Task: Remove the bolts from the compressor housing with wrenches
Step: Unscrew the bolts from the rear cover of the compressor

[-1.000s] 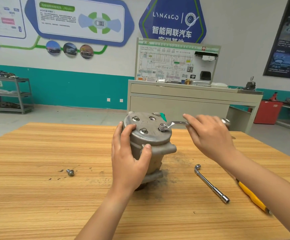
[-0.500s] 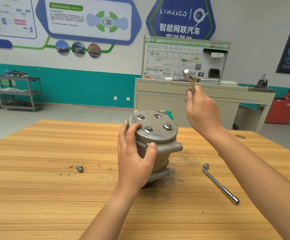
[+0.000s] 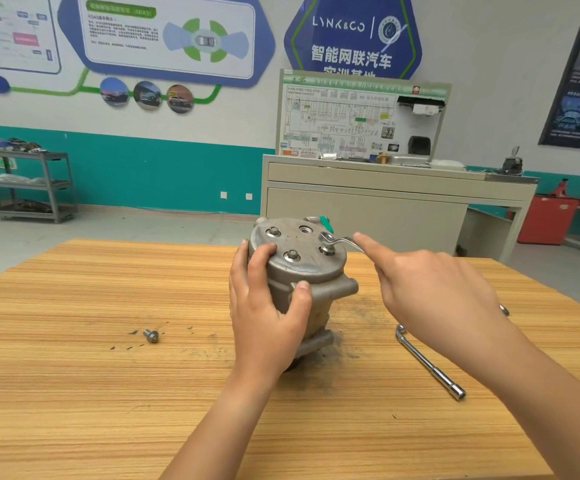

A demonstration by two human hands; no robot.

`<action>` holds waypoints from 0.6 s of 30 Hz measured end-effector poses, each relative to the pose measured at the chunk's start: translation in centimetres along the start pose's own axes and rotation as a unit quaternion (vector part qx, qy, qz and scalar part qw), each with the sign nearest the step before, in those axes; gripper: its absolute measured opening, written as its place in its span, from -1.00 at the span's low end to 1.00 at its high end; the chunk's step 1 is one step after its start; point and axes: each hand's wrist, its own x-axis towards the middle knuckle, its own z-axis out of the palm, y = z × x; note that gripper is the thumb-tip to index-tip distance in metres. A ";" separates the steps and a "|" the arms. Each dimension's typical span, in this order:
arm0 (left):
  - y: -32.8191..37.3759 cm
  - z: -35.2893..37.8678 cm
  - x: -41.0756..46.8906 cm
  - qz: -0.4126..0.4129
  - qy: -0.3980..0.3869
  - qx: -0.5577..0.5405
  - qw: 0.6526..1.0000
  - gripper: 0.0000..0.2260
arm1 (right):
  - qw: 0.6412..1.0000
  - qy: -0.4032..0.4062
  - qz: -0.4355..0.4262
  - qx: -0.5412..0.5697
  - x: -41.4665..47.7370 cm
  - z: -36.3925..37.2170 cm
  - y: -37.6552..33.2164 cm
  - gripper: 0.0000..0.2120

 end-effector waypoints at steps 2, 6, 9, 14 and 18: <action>0.1 0.1 -0.1 -0.003 0.003 0.003 1.000 -0.39 | 0.999 -0.001 -0.005 -0.041 0.2 -0.3 -0.6 -0.40; 0.2 0.3 0.0 -0.001 0.004 0.011 1.000 -0.38 | 0.997 -0.009 0.000 -0.078 0.4 -0.9 -0.7 -0.38; 0.0 0.2 0.0 -0.004 0.006 0.009 1.000 -0.39 | 0.997 -0.020 0.019 -0.075 0.2 -0.8 -0.4 -0.37; 0.3 0.6 -0.3 -0.003 0.016 0.015 1.000 -0.39 | 0.995 -0.051 0.008 -0.080 0.4 -1.0 -0.9 -0.37; 0.7 0.9 -0.2 -0.003 0.015 0.021 1.000 -0.37 | 0.996 -0.065 -0.017 -0.059 0.6 -1.0 -2.1 -0.33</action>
